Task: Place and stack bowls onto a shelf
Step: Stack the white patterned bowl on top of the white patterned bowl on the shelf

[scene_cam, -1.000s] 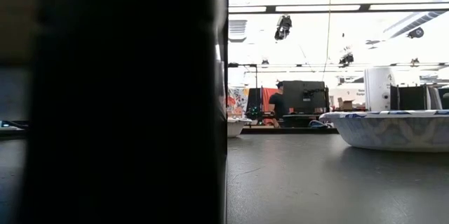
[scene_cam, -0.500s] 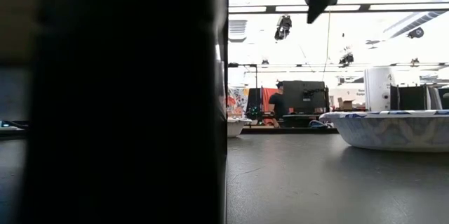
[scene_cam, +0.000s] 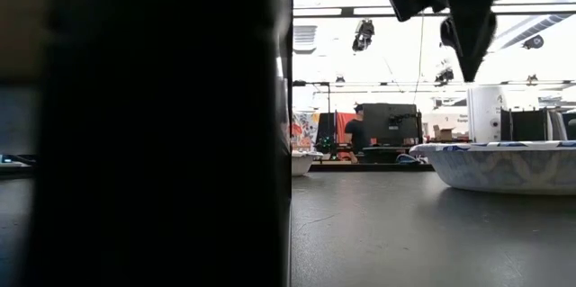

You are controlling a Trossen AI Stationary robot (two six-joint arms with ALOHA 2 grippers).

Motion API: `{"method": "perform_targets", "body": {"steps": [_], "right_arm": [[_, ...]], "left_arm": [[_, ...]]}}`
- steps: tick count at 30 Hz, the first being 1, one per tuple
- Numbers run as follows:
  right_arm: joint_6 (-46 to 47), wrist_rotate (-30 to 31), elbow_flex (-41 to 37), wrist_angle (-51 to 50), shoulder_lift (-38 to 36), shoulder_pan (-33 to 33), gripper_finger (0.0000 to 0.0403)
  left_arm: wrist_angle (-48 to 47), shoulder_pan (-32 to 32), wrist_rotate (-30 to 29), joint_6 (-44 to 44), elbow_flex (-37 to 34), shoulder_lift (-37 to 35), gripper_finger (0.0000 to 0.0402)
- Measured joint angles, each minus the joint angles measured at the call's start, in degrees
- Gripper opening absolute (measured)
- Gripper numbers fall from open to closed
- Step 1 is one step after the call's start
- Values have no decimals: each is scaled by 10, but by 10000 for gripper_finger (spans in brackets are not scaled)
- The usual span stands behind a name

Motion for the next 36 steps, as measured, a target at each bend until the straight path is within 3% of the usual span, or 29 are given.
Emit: {"method": "perform_targets", "body": {"steps": [5,22,28,36], "right_arm": [[39,-28,-45,84,0,37,359],[186,-23,-139,250,0,96,359],[188,-21,-170,293,0,102,357],[174,-19,-191,332,24,102,324]], "left_arm": [[-1,-14,23,0,0,-9,107],[0,-104,6,-29,0,-10,107],[1,-121,-8,-31,0,-10,107],[0,-120,-24,-20,0,-10,107]]}}
